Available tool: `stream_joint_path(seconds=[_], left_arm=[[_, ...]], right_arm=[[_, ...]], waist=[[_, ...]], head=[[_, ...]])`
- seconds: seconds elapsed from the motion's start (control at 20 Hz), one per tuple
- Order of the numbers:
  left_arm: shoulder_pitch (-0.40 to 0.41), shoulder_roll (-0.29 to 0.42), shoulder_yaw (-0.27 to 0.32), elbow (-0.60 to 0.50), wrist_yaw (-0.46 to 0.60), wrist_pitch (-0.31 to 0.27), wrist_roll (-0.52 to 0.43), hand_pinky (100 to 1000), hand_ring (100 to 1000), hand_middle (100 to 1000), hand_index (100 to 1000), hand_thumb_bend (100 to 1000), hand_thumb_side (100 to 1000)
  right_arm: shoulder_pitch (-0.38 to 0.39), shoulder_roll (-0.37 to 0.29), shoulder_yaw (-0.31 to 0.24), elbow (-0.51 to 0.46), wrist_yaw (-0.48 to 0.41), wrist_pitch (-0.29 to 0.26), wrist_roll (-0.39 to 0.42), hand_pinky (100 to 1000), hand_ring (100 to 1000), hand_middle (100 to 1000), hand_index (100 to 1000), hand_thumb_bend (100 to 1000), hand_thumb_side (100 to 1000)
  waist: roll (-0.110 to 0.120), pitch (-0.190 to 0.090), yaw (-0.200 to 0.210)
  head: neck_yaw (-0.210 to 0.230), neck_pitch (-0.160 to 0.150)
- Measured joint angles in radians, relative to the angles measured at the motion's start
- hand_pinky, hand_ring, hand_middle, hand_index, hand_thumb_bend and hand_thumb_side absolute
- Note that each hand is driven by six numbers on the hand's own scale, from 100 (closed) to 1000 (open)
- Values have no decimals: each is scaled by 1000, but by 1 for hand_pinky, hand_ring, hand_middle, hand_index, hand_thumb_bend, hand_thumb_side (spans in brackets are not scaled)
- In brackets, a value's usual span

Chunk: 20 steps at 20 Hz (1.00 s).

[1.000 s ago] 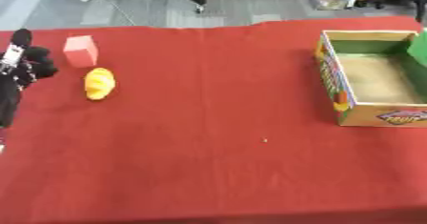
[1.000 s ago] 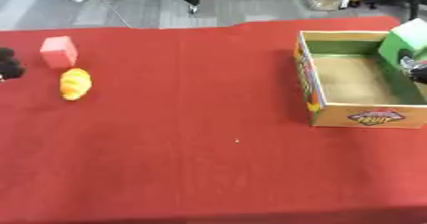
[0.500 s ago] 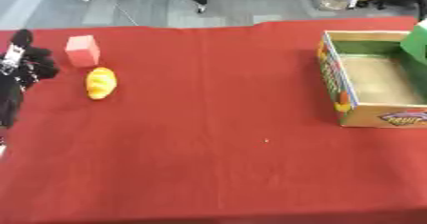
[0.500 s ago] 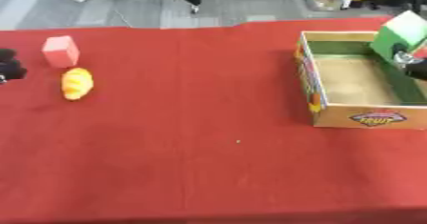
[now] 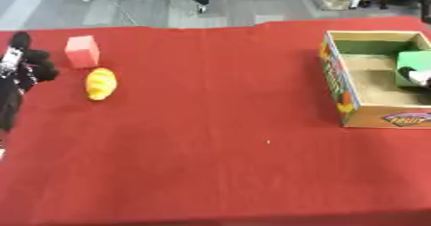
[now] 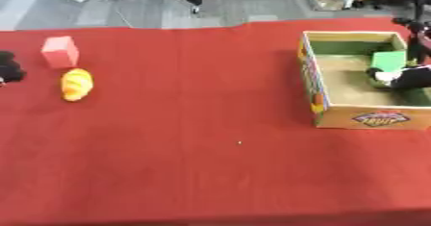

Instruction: Pick up the objects with one hand, pass them to the other hand, and then place them into the box on the other side of the table.

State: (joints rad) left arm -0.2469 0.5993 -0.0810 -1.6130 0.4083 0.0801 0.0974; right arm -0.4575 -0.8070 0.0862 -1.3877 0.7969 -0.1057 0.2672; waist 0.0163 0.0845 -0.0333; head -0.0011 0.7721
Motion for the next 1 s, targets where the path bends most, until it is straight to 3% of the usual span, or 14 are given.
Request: stream_joint_path(seconds=[0.4, 0.7, 0.85, 1.0], left_arm=[[-1, 0, 0, 0, 6, -2, -2, 753, 591, 529, 656, 470, 782], [-42, 4, 0, 6, -25, 8, -7, 753, 592, 531, 661, 502, 746], [-93, 38, -3, 15, -62, 27, -25, 755, 603, 551, 683, 532, 708], [-158, 90, -17, 43, -107, 62, -60, 759, 621, 577, 700, 566, 652]], right_arm=[[2, 0, -43, -44, 1, -6, 49, 665, 409, 369, 1000, 381, 217], [42, 19, -120, -152, -67, 24, -14, 638, 355, 322, 988, 242, 175], [65, 55, -174, -226, -113, 39, -59, 625, 339, 310, 972, 100, 211], [100, 100, -218, -302, -160, 30, -106, 624, 341, 312, 966, 100, 230]], waist=[[0, 0, -5], [0, 0, -17], [0, 0, -27], [0, 0, -36]], head=[[5, 0], [17, 0], [26, 0], [40, 0]])
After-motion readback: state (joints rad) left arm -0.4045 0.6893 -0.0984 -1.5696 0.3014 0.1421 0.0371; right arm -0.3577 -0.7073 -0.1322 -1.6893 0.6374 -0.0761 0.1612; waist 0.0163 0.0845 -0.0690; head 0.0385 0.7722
